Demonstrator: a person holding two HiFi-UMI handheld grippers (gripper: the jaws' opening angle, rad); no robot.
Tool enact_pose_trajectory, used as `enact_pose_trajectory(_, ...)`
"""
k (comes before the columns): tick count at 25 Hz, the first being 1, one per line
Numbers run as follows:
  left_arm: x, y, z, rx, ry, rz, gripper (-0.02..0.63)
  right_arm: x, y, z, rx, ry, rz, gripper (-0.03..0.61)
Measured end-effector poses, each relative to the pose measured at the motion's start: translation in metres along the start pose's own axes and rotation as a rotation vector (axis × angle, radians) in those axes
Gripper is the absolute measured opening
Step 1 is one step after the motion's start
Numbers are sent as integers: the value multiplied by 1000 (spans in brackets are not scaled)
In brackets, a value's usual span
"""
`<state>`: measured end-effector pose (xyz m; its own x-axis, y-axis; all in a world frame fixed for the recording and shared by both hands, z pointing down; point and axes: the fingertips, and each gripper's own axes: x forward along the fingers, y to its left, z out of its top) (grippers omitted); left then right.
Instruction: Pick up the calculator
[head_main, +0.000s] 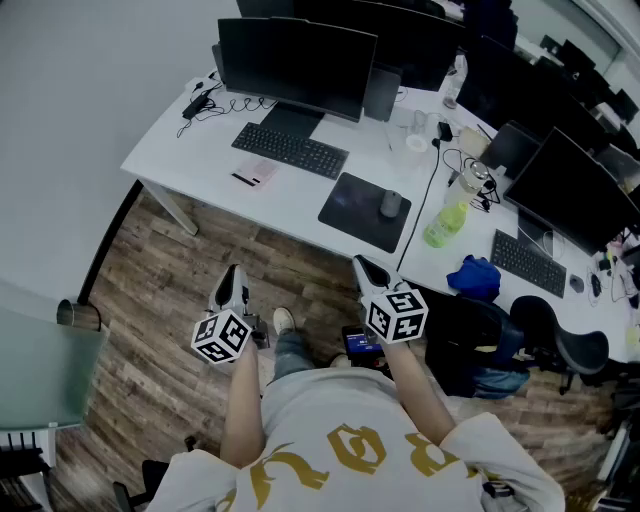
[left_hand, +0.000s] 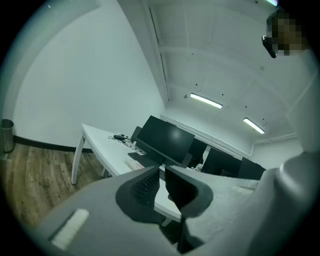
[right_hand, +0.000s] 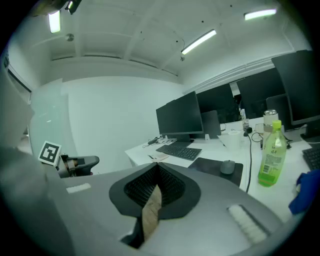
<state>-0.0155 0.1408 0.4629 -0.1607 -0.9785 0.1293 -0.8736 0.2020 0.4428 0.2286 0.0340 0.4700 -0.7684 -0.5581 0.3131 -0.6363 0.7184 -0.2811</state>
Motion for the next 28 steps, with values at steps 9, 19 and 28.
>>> enact_pose_trajectory(9,-4,11,3,-87,41,-65,223,16,20,0,25,-8,22,23)
enact_pose_trajectory(19,62,47,2,-40,169,-112,282,71,17,-5,108,25,-28,23)
enact_pose_trajectory(28,182,119,25,-52,301,-194,282,176,20,15,156,35,-145,23)
